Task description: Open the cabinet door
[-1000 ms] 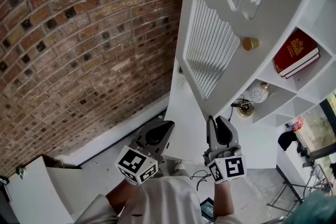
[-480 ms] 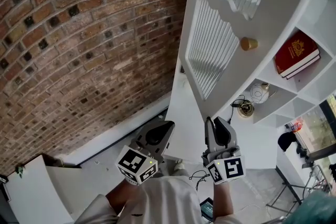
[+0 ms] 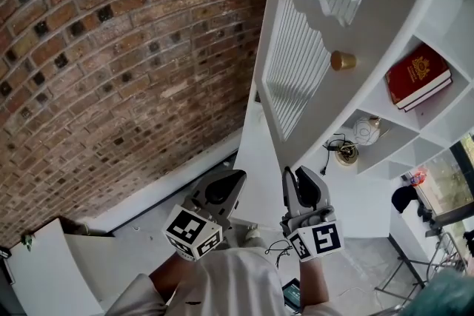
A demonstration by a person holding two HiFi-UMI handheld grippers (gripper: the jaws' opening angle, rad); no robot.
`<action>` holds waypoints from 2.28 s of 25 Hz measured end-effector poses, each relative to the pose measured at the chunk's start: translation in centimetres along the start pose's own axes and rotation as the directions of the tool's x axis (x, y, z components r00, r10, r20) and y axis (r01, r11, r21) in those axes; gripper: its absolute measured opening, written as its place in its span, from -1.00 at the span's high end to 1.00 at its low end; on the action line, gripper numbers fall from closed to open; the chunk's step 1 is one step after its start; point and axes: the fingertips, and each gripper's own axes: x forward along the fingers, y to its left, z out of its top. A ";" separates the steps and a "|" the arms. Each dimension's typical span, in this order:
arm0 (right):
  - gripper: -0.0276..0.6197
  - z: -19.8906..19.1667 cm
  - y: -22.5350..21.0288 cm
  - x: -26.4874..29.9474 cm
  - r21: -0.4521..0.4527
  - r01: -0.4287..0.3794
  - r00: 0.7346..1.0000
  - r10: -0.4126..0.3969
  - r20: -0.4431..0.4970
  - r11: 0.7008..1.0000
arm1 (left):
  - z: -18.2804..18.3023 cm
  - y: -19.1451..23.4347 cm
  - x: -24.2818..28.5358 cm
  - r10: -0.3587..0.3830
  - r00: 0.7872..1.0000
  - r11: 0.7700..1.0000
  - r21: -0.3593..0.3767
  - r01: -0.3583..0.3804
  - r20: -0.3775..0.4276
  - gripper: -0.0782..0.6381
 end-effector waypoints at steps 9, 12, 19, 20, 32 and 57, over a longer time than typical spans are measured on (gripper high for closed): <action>0.65 -0.1 2.1 0.9 0.010 -0.074 0.997 0.074 0.011 0.997 | 0.0 0.8 -0.9 0.028 1.000 1.000 -0.011 -0.028 0.012 0.76; 0.64 -0.1 2.9 1.2 0.009 -0.098 0.995 0.098 0.011 0.995 | 0.4 0.8 -1.1 0.030 0.999 1.000 -0.002 -0.030 0.015 0.76; 0.62 -0.2 4.1 1.9 0.010 -0.135 0.991 0.135 0.010 0.991 | 0.3 1.5 -1.8 0.055 0.998 0.998 -0.008 -0.055 0.019 0.76; 0.62 -0.2 4.3 2.0 0.009 -0.142 0.990 0.142 0.009 0.990 | 0.4 1.5 -1.9 0.055 0.998 0.998 -0.006 -0.055 0.019 0.76; 0.59 -0.4 6.3 3.2 0.010 -0.196 0.981 0.196 0.011 0.981 | 0.5 2.6 -3.1 0.091 0.996 0.996 -0.007 -0.090 0.024 0.76; 0.61 -0.9 10.7 6.1 0.027 -0.349 0.937 0.348 0.029 0.937 | 0.4 6.0 -5.2 0.195 0.980 0.981 -0.023 -0.195 0.039 0.76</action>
